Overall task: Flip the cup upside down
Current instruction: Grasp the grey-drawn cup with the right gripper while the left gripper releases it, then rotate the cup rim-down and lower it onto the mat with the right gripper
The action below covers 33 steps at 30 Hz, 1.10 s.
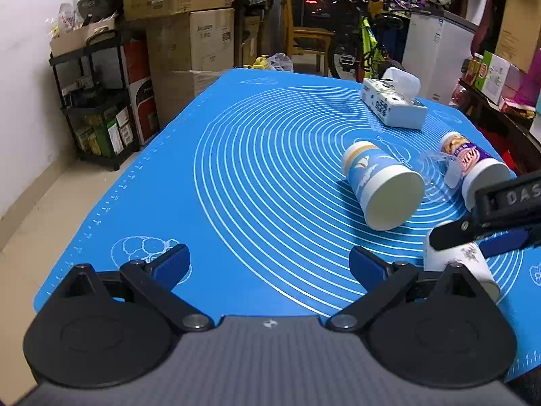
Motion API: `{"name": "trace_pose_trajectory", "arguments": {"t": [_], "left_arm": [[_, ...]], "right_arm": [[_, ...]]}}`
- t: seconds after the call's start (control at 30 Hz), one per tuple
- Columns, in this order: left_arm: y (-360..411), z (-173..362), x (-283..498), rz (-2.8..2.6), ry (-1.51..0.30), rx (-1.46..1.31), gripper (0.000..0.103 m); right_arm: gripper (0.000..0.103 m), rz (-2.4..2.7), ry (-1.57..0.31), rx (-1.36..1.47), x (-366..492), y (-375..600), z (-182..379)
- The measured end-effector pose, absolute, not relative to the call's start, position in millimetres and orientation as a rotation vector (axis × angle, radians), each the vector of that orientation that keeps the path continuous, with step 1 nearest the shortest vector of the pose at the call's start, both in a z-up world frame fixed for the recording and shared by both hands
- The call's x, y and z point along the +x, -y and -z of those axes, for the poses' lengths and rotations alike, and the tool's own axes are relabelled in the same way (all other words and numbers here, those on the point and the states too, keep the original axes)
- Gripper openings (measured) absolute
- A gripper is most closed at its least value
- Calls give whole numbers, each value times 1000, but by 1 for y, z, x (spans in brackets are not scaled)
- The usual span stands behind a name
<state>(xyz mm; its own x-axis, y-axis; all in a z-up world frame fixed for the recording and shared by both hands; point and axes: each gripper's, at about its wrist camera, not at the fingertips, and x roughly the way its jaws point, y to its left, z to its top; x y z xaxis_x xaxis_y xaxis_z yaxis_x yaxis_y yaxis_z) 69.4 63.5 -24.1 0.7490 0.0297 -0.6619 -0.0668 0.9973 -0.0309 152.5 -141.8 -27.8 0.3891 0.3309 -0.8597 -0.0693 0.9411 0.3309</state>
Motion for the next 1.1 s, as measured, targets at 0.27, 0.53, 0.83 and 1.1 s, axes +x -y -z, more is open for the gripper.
{"name": "trace_pose_trajectory", "arguments": {"t": [0.27,0.53,0.83,1.1], "left_arm": [[-64,24,68,-45,-709,-56,100],[-63,21,66,-59,-680,-109,99],[-53,22,61,-44,-672,-105,99],[-50,23,56,-24,-672,-113,100]], "right_arm": [[64,-301,-1080,226,146,140,35],[64,-160,-449,-165,83,135,22],[64,-140,-444,-188,74,135,59],[62,-173,-558,-167,54,142,64]]}}
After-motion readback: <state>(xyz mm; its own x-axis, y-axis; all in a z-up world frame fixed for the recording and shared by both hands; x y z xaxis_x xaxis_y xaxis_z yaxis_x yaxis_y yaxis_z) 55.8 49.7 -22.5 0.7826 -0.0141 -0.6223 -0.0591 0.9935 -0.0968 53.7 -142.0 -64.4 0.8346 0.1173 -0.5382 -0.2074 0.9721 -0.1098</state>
